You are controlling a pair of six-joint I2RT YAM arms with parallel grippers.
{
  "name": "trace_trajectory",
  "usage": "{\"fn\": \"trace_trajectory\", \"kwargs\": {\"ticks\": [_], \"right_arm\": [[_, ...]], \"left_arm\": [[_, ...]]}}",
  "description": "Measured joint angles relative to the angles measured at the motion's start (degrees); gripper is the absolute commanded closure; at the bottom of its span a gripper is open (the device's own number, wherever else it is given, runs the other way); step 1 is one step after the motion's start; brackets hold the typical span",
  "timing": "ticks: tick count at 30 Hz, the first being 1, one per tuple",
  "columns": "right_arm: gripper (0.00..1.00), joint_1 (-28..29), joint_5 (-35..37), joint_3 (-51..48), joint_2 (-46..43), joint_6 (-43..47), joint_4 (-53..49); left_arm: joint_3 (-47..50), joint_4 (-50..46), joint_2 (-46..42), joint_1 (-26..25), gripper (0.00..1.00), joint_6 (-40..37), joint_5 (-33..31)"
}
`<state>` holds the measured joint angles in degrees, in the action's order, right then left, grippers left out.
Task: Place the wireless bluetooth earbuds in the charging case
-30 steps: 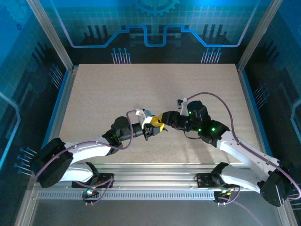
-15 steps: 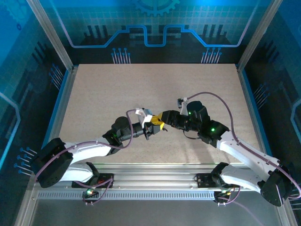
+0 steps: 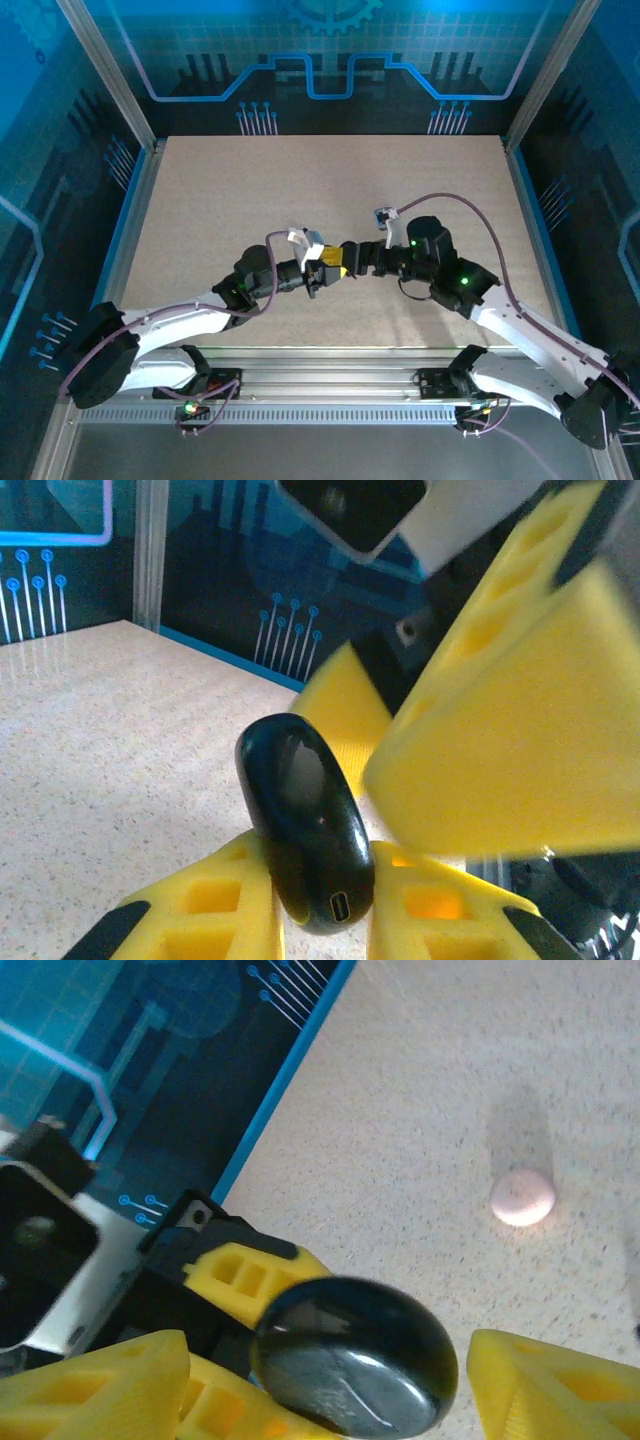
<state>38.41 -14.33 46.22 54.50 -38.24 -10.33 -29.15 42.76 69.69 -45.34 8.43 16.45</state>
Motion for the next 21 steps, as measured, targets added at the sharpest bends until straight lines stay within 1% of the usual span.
{"fn": "trace_trajectory", "kwargs": {"ticks": [4, 6, 10, 11, 13, 15, 18, 21], "right_arm": [[0.26, -4.81, -7.21, 2.01, -0.24, 13.44, -2.99], [0.26, -7.80, -12.41, 3.56, 0.66, 22.43, -6.01], [0.27, -11.34, -20.83, 6.27, 2.12, 39.19, -12.13], [0.29, -12.33, -22.91, 6.78, 2.36, 43.67, -13.94], [0.35, -14.21, -26.47, 7.41, 2.60, 51.32, -16.74], [0.39, -15.74, -29.40, 7.67, 2.69, 58.05, -19.15], [0.41, -16.04, -31.71, 7.67, 2.73, 65.90, -21.90], [0.41, -16.04, -32.94, 7.67, 3.13, 71.54, -23.69]], "left_arm": [[-1.05, -4.98, -0.96, 0.00, 0.88, -1.70, 2.58], [-1.25, -7.19, -1.46, 0.00, 0.88, -2.93, 3.82], [-1.57, -10.51, -1.99, 0.00, 0.88, -5.03, 5.68], [-1.60, -10.99, -1.99, 0.00, 0.88, -5.55, 6.19], [-1.60, -11.52, -2.01, 0.00, 0.88, -6.05, 7.06], [-1.60, -11.61, -2.01, 0.00, 0.88, -6.60, 7.80], [-1.57, -11.19, -2.01, 0.00, 0.88, -7.19, 8.96], [-1.57, -10.19, -2.01, 0.00, 0.89, -7.50, 10.23]]}}
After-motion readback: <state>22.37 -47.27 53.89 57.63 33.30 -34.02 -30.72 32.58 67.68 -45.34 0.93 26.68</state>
